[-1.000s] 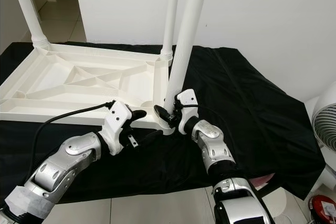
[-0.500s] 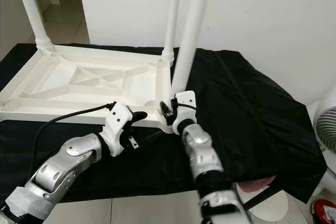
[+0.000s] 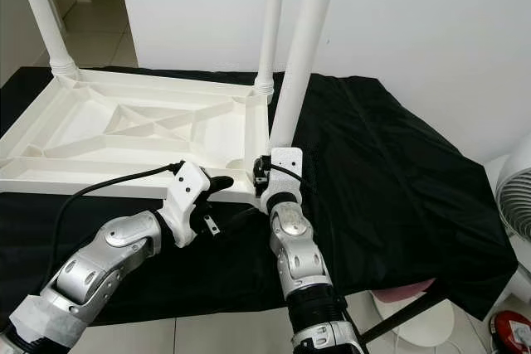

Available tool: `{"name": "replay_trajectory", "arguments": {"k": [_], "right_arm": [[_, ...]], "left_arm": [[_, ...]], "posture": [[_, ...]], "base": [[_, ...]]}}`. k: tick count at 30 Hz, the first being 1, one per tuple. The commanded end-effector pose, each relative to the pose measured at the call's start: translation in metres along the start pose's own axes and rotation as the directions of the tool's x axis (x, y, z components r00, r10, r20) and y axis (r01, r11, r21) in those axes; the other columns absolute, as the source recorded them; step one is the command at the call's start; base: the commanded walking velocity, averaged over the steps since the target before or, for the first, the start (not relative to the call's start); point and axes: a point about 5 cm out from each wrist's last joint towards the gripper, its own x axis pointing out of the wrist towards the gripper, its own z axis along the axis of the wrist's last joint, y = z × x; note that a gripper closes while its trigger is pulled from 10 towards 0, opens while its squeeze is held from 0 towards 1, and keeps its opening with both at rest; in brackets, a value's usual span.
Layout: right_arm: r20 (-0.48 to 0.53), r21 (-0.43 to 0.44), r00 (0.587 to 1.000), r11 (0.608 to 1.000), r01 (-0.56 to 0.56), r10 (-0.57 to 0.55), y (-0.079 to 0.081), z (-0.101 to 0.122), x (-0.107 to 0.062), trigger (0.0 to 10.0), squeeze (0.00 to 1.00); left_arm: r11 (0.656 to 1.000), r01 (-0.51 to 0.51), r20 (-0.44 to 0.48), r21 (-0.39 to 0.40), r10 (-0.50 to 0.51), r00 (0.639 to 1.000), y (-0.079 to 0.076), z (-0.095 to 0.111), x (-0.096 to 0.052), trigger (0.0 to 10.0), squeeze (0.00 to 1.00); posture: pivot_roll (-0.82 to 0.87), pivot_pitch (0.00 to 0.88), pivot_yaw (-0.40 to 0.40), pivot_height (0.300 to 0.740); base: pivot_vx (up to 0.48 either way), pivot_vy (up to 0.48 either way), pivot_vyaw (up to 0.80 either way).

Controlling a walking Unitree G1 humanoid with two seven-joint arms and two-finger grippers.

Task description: Building children table

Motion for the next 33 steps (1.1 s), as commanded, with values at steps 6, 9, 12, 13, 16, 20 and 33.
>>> {"name": "replay_trajectory", "arguments": {"k": [6,9,12,13,16,20,33], "right_arm": [[0.002,-0.044,0.999,0.998,-0.042,0.042,-0.019,-0.007,-0.007,10.0,1.00],[0.006,-0.082,0.997,0.993,-0.081,0.081,-0.028,-0.005,-0.010,10.0,1.00],[0.011,-0.132,0.991,0.982,-0.131,0.134,-0.034,-0.004,-0.011,10.0,1.00],[0.013,-0.146,0.989,0.979,-0.144,0.147,-0.035,-0.003,-0.012,10.0,1.00],[-0.013,-0.136,0.965,0.956,-0.259,0.260,-0.039,-0.005,-0.015,10.0,1.00],[-0.002,-0.152,0.925,0.914,-0.376,0.380,-0.040,-0.003,-0.015,10.0,0.00],[-0.059,-0.198,0.831,0.810,-0.553,0.553,-0.033,-0.008,0.004,10.0,0.00]], "left_arm": [[0.995,0.096,-0.004,-0.003,-0.096,0.995,-0.005,-0.001,0.001,10.0,0.00],[0.996,0.093,-0.004,-0.002,-0.093,0.996,-0.004,-0.001,0.000,10.0,0.00],[0.996,0.090,-0.005,0.001,-0.090,0.996,-0.003,0.000,0.000,10.0,0.00],[0.996,0.089,-0.006,0.002,-0.089,0.996,-0.003,0.000,0.000,10.0,0.00],[0.996,0.087,-0.008,0.001,-0.087,0.996,-0.003,0.000,-0.001,10.0,0.00],[0.996,0.087,-0.009,0.001,-0.087,0.996,-0.003,0.000,-0.002,10.0,0.00],[0.996,0.090,-0.005,0.002,-0.090,0.996,-0.004,0.001,0.000,10.0,0.00]], "posture": [[0.07,0.002,-0.074,0.740],[0.07,0.007,-0.073,0.740],[0.07,0.008,-0.072,0.740],[0.07,0.008,-0.072,0.740],[0.07,0.011,-0.070,0.740],[0.07,0.010,-0.071,0.740],[0.07,0.009,-0.065,0.740]], "base": [[0.000,0.000,0.00],[0.000,0.000,0.00],[0.000,0.000,0.00],[0.000,0.000,0.00],[0.000,0.000,0.00],[0.000,0.000,0.00],[0.000,0.000,0.00]]}}
